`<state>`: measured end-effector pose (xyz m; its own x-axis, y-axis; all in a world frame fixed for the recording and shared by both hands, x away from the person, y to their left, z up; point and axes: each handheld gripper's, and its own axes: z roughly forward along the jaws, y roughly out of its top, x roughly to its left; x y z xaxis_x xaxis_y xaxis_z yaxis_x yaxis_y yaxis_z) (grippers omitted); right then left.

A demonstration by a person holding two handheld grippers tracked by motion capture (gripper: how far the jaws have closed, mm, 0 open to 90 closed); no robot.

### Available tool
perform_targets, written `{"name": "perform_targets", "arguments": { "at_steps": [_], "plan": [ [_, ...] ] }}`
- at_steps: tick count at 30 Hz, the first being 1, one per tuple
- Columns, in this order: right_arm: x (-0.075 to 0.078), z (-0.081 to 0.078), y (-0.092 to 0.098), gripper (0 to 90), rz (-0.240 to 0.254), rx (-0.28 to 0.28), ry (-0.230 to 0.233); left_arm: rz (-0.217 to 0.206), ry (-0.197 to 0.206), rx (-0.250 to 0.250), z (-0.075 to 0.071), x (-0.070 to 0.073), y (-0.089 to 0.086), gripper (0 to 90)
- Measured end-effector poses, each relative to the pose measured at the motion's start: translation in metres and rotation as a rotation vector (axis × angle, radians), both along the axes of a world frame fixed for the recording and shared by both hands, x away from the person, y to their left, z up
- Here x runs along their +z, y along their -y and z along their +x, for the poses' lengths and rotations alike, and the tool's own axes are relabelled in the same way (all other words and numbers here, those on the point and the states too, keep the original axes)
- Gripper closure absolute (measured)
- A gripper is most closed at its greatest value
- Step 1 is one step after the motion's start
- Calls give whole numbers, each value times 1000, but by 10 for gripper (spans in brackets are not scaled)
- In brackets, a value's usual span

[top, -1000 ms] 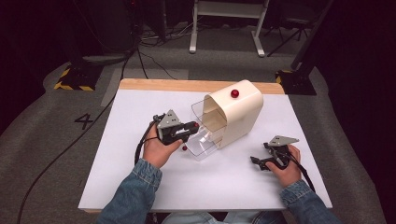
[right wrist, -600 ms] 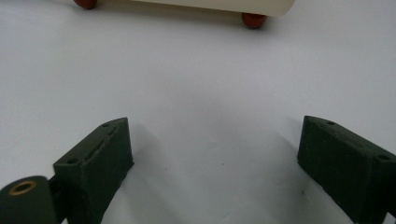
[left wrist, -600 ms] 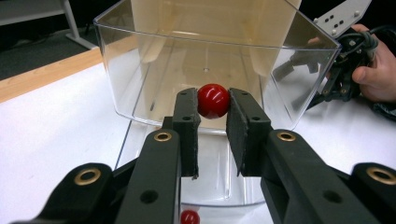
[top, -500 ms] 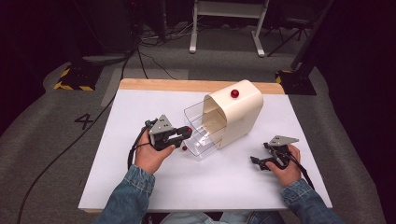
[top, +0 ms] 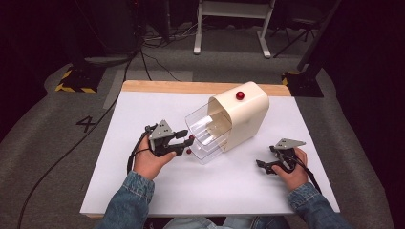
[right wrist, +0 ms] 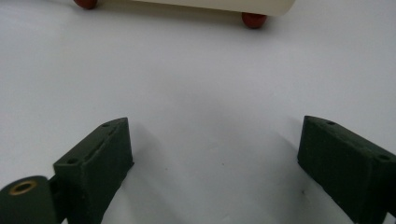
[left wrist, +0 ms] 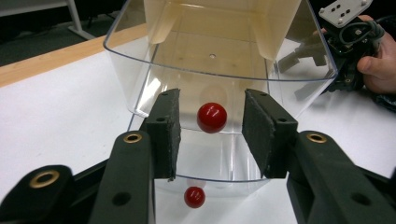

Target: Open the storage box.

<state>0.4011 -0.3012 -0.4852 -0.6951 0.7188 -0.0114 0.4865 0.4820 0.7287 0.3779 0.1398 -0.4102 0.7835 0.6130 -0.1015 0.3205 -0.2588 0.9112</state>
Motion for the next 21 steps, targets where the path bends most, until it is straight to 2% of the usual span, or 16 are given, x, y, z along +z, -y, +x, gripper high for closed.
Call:
{"name": "perform_targets", "arguments": {
  "at_steps": [6, 10, 14, 17, 21],
  "plan": [
    [0, 0, 0, 99, 1, 1, -2, -7, 5, 21, -7, 1, -9, 547],
    [0, 0, 0, 99, 1, 1, -3, 21, 15, 40, -15, 3, -17, 525],
    [0, 0, 0, 99, 2, 2, -5, 30, 14, 49, -21, 6, -25, 506],
    [0, 0, 0, 99, 3, 3, -6, 66, 18, 56, -31, 10, -36, 490],
    [0, 1, 0, 99, 2, 3, -8, 77, 5, 60, -40, 11, -47, 471]
  ]
}}
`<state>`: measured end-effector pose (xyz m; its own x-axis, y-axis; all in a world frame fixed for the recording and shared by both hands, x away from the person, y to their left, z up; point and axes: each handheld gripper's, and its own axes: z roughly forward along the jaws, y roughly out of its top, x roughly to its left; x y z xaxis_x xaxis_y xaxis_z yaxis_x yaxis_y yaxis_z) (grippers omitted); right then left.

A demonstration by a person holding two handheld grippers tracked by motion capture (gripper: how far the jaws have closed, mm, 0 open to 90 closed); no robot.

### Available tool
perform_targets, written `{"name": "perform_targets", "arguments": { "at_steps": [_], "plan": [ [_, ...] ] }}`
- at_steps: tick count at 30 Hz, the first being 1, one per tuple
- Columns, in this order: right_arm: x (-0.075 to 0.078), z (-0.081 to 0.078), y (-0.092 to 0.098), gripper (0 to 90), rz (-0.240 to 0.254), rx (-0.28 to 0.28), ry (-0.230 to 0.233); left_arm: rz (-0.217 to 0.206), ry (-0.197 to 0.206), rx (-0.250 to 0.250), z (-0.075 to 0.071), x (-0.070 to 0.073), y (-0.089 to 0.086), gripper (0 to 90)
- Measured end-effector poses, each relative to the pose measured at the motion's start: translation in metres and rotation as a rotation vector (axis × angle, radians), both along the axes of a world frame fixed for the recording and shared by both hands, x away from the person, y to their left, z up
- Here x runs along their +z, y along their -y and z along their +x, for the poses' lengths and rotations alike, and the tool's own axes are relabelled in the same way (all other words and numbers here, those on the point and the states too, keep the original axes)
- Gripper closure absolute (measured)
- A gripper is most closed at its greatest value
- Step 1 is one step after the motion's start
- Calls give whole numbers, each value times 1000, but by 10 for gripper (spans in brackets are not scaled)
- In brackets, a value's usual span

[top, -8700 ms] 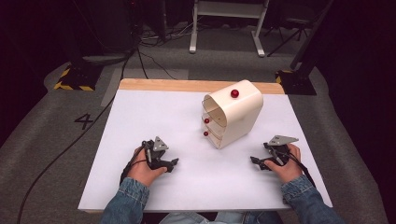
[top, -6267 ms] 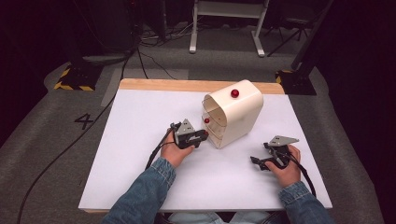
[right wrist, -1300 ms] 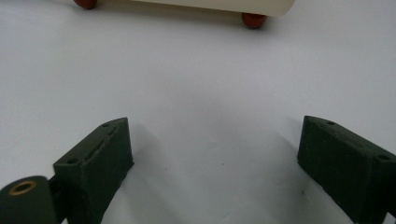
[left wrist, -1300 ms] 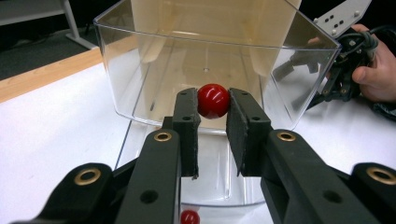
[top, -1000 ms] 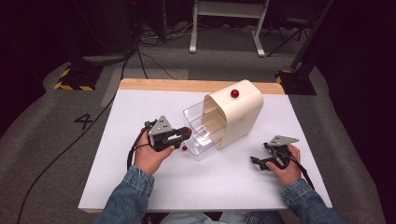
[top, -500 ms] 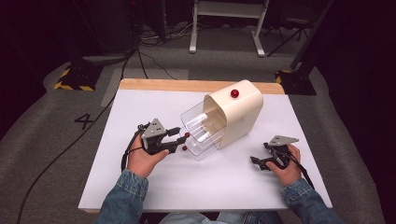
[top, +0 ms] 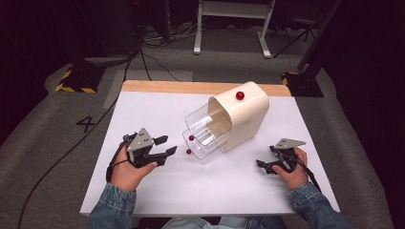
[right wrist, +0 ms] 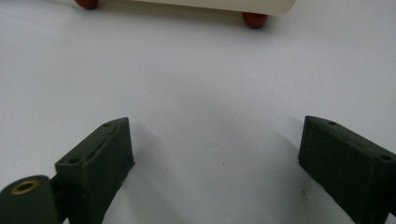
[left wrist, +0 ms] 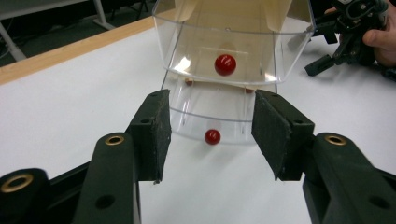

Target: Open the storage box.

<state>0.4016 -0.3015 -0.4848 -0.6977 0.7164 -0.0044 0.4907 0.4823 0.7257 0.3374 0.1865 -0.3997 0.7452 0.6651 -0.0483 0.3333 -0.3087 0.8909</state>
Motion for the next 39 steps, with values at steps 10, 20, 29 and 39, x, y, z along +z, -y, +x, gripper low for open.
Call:
{"name": "perform_targets", "arguments": {
  "at_steps": [10, 20, 29, 39],
  "plan": [
    [0, 0, 0, 98, -1, 0, 0, 144, -50, 37, -9, -15, -22, 387],
    [0, 0, 0, 99, -1, 0, -1, 173, -193, 101, -8, -42, -44, 343],
    [0, 0, 0, 98, -1, 0, 0, 217, -239, 114, -12, -57, -54, 334],
    [0, 0, 0, 99, -1, 0, 0, 262, -216, 102, -15, -81, -51, 279]
  ]
}}
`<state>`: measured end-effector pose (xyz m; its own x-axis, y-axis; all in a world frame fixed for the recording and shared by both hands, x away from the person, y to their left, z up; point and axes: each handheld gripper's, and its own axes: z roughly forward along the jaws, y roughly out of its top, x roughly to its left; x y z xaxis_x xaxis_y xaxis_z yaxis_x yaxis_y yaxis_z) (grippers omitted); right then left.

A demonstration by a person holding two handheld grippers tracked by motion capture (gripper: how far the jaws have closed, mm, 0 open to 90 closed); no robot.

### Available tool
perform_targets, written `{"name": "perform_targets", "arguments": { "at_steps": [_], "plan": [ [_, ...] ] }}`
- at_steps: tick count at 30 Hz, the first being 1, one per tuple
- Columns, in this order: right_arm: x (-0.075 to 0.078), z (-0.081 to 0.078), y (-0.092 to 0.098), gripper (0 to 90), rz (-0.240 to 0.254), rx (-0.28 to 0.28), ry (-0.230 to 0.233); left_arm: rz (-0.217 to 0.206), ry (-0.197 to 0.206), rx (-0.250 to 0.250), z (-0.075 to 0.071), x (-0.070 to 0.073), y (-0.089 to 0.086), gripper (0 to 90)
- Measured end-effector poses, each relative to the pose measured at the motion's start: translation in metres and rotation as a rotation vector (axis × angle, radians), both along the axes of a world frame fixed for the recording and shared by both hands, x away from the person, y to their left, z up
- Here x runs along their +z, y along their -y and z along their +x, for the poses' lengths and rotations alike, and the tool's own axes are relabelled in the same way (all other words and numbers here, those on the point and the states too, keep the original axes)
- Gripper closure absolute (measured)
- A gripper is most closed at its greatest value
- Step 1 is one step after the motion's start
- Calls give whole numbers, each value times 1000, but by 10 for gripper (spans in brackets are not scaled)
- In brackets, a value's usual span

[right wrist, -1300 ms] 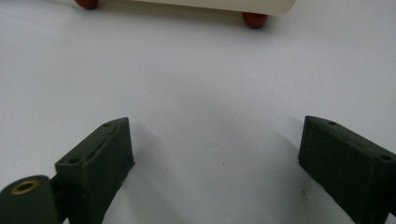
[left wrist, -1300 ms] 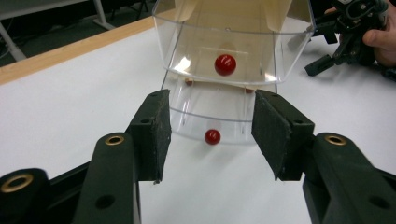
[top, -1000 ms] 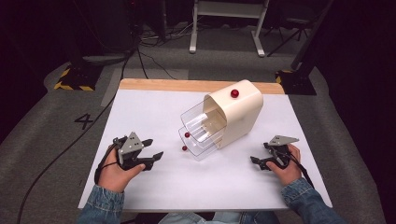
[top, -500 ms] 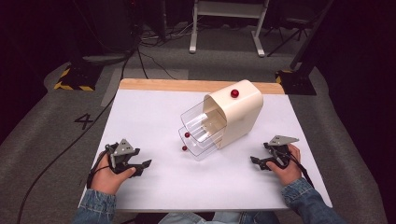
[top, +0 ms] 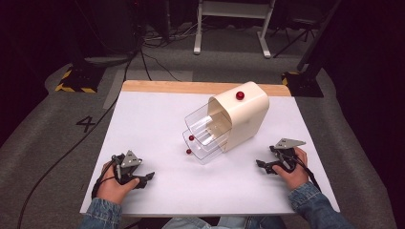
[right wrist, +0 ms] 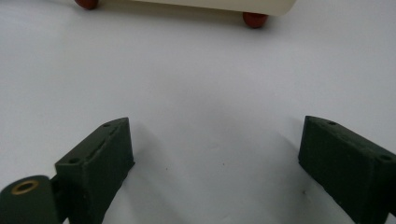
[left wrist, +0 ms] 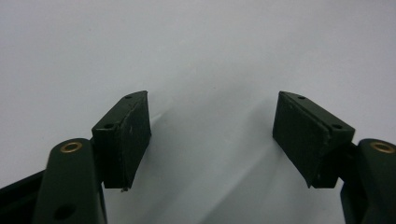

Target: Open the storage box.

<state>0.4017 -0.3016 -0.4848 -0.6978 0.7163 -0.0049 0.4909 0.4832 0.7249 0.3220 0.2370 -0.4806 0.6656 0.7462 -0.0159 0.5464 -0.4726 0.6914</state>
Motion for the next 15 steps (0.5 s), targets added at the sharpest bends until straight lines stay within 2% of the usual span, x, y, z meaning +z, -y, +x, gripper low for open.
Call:
{"name": "perform_targets", "arguments": {
  "at_steps": [2, 4, 8, 10, 15],
  "plan": [
    [0, 0, 0, 99, 1, 0, 0, 15, 11, 7, -1, -1, 2, 230],
    [0, 0, 0, 99, 1, 0, 0, 25, 19, 8, -3, -1, 3, 219],
    [0, 0, 0, 99, 0, 0, -1, -1, -13, 12, 1, -2, 1, 201],
    [0, 0, 0, 98, -1, -1, 1, 10, -5, 7, 0, -2, 1, 200],
    [0, -1, -1, 97, -8, -5, 8, 9, -7, 8, 0, -2, 1, 200]
  ]
}}
